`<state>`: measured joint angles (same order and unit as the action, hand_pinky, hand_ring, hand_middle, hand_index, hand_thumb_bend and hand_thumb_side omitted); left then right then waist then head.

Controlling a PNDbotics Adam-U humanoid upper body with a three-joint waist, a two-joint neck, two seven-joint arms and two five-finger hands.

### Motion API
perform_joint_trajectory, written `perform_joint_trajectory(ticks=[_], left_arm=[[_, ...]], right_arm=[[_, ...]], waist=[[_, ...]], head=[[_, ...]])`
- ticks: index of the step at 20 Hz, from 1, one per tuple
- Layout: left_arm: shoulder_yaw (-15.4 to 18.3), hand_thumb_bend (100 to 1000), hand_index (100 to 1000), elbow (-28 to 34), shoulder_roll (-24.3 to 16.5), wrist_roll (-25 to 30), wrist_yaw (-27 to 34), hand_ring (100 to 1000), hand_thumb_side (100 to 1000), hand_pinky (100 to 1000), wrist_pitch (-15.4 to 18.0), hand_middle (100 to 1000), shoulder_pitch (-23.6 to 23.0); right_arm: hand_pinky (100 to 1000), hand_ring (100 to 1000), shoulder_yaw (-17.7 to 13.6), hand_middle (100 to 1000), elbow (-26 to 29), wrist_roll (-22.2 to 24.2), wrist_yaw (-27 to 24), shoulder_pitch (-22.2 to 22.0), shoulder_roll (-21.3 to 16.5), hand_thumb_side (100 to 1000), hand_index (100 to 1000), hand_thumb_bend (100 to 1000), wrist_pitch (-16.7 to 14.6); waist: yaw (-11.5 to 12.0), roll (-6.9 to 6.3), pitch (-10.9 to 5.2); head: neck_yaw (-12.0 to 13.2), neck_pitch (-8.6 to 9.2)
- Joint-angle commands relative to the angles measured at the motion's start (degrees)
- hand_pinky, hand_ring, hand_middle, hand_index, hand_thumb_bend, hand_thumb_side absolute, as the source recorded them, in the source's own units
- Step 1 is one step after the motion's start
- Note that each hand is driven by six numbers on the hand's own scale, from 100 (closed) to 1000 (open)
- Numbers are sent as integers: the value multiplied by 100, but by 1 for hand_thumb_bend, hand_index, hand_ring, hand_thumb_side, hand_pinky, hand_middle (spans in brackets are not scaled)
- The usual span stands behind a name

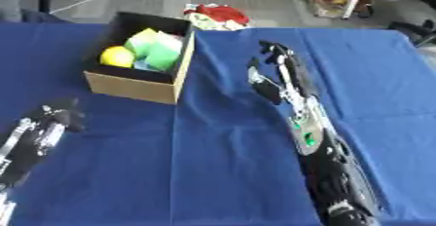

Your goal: Pick up objects on the table and place them in the box.

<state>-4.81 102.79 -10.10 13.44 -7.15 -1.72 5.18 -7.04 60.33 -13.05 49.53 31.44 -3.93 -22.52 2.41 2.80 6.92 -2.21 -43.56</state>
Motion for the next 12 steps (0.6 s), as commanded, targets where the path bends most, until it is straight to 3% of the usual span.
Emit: perform_joint_trajectory(ticks=[1,12], left_arm=[[-16,100,838,68,-61,-89,37,621,608,728,11,638,13],[-84,100,850,-26,-124,-199,102,623,616,729,58,639,-201]], right_arm=[[699,632,146,671,230,-92,-335,-256,-3,516,855,100,-26],[699,623,840,641,1820,142,-1364,-1929,-119,485,834,100,390]], waist=[[5,2,-31],[21,-2,-192]], head=[[97,-54],[172,-56]])
